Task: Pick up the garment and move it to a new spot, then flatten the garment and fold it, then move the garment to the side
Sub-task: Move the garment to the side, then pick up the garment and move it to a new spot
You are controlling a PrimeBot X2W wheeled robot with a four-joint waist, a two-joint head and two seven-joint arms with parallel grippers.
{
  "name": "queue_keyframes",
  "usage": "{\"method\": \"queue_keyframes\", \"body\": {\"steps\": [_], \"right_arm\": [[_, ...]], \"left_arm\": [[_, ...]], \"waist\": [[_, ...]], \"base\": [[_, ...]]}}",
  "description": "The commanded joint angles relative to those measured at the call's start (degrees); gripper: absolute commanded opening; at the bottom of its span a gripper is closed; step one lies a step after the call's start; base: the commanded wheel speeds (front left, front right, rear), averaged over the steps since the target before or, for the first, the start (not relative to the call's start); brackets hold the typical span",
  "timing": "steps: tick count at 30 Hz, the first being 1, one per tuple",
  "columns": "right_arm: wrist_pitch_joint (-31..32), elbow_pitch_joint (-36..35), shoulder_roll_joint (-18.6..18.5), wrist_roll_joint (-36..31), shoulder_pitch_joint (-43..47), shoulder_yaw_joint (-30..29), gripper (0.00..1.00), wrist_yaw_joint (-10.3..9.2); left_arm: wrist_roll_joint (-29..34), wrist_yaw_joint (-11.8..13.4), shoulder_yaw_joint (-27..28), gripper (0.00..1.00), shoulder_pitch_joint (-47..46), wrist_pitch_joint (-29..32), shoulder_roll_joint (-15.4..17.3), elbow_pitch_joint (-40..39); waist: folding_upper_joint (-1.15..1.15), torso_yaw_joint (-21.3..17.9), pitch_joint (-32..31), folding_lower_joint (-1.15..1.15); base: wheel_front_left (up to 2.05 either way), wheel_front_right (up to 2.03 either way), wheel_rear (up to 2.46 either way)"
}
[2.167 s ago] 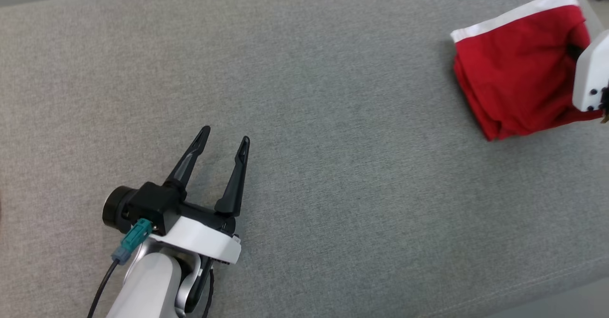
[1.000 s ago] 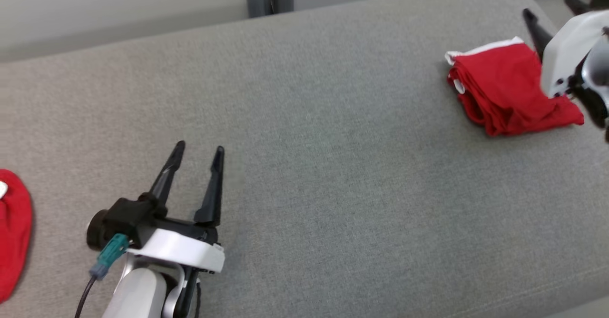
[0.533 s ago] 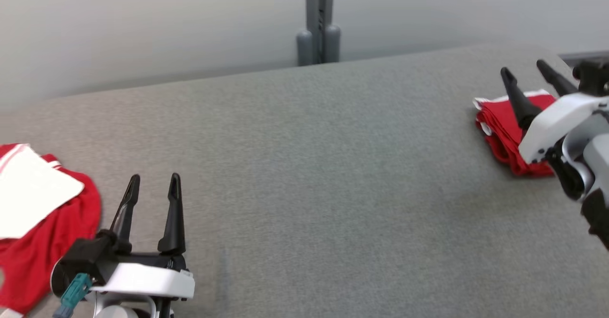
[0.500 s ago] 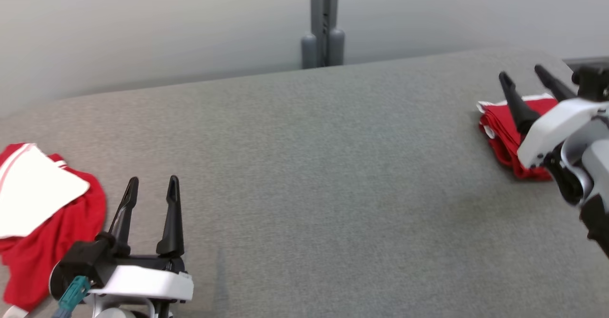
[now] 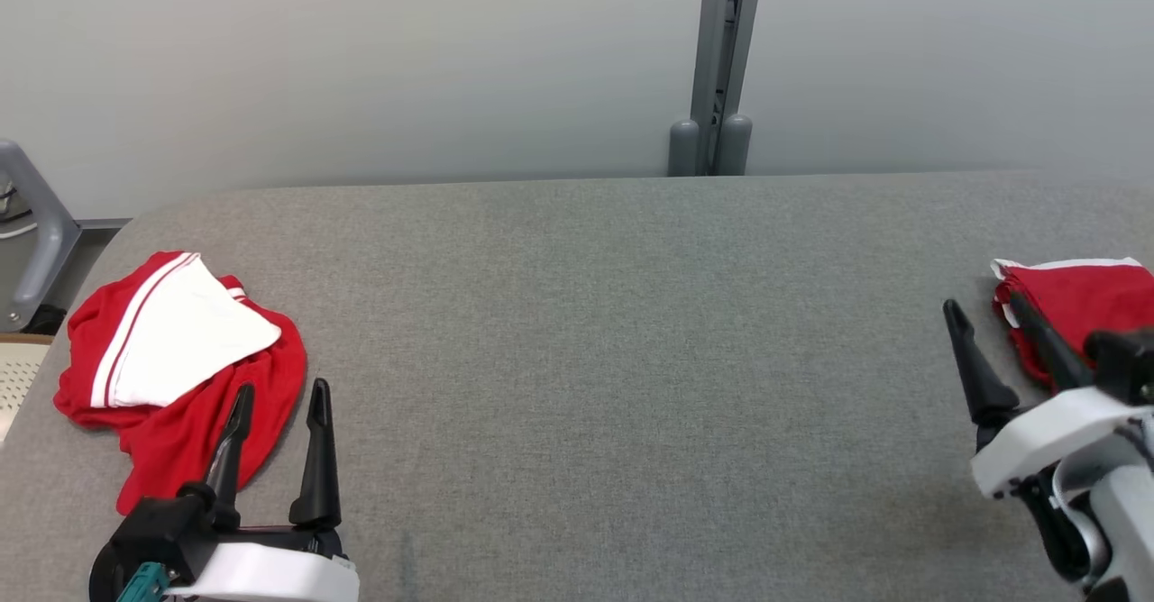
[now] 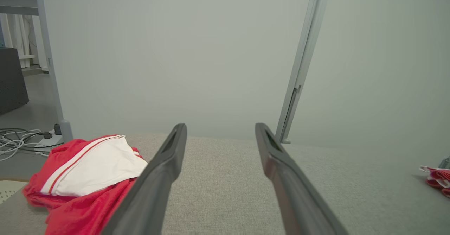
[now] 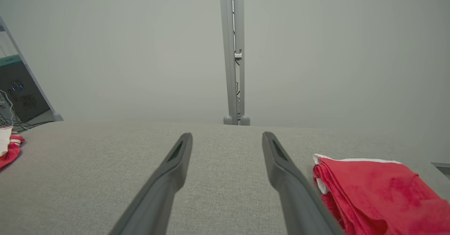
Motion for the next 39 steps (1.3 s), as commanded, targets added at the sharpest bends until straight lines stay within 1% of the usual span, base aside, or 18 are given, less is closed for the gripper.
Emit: {"method": "queue_keyframes", "body": {"steps": [1, 6, 11, 17, 20, 26, 39], "right_arm": [[-0.23, -2.54, 0.92, -2.27, 2.88, -1.98, 1.00, 0.01], [-0.16, -10.28, 5.84, -8.55, 11.68, -7.39, 1.00, 0.01], [-0.13, -15.08, 10.41, -13.49, 17.04, -12.05, 1.00, 0.01], [-0.13, -18.79, 13.51, -18.04, 20.00, -14.89, 1.00, 0.01], [-0.13, -20.43, 14.27, -19.62, 20.44, -15.84, 1.00, 0.01], [-0.12, -21.89, 14.72, -20.49, 21.24, -16.52, 1.00, 0.01], [-0.13, -21.56, 14.77, -20.62, 21.23, -16.19, 1.00, 0.01]], "left_arm": [[0.26, -0.22, 0.12, 1.00, 0.44, -0.08, 0.06, 0.12], [0.88, -0.29, -0.03, 1.00, 1.15, -0.08, -0.35, 0.08], [1.75, -0.45, -0.24, 1.00, 2.00, -0.08, -0.96, -0.04], [2.72, -0.70, 0.07, 1.00, 2.94, -0.08, -1.47, 0.81], [2.95, -1.02, 0.23, 1.00, 3.13, -0.08, -1.71, 1.20], [3.41, -1.39, 0.33, 1.00, 2.92, -0.08, -2.05, 1.78], [3.69, -1.98, 0.63, 1.00, 2.22, -0.08, -2.45, 2.58]], "waist": [[0.00, 0.39, -0.19, 0.00], [0.00, 0.67, -0.26, 0.00], [0.00, 0.11, -0.33, 0.00], [0.00, -0.74, -0.29, 0.00], [0.00, -1.01, -0.26, 0.00], [0.00, -0.92, -0.33, 0.00], [0.00, -0.70, -0.31, 0.00]], "base": [[0.00, 0.00, 0.00], [0.00, 0.00, 0.00], [0.00, 0.00, 0.00], [0.00, 0.00, 0.00], [0.00, 0.00, 0.00], [0.00, 0.00, 0.00], [0.00, 0.00, 0.00]]}}
